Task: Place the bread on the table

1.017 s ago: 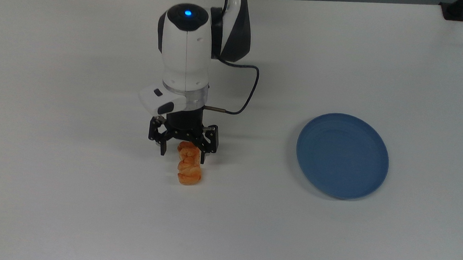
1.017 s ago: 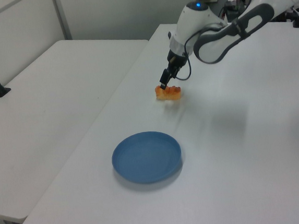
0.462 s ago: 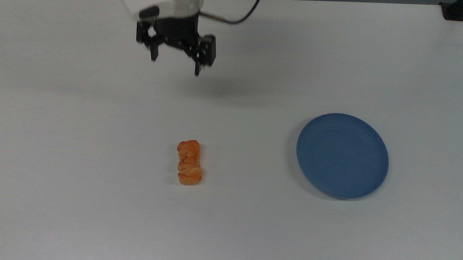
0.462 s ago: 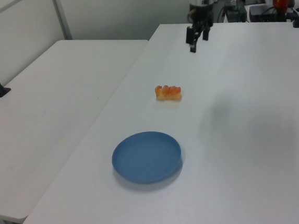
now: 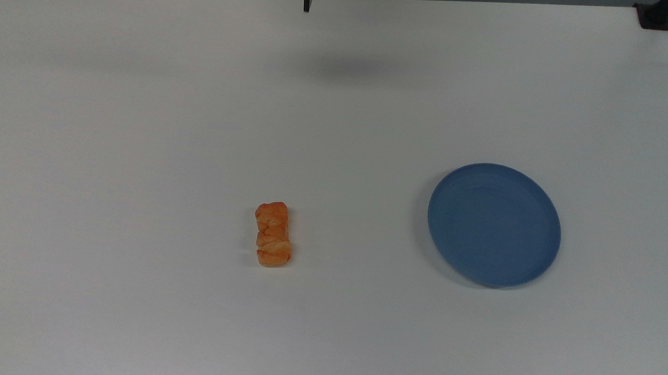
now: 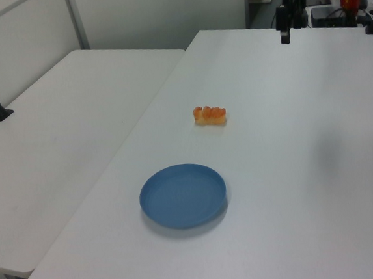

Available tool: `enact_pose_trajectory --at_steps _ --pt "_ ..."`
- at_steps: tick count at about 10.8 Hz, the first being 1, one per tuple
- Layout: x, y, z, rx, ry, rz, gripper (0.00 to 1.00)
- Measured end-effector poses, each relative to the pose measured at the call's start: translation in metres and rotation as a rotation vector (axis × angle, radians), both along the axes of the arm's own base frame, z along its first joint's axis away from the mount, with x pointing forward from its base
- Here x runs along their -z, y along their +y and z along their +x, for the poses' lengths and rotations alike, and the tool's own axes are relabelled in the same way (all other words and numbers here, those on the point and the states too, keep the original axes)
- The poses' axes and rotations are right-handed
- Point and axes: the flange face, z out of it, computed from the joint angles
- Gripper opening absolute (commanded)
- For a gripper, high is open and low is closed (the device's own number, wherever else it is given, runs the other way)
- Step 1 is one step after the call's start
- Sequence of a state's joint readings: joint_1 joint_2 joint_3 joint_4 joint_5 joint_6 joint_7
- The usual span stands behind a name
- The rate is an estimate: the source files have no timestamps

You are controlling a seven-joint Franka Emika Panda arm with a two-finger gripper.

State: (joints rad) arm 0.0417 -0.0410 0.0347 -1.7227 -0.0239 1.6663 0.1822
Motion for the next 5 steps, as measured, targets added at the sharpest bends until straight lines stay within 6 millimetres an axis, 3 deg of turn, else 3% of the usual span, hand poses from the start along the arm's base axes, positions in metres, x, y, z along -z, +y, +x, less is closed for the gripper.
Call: enact_pose_trajectory --at_steps 2,5 --pt "-0.003 -0.016 -0.004 -0.028 0.002 0.037 1.0" --pt "0.003 -0.024 -0.002 -0.055 0.011 0.042 1.0"
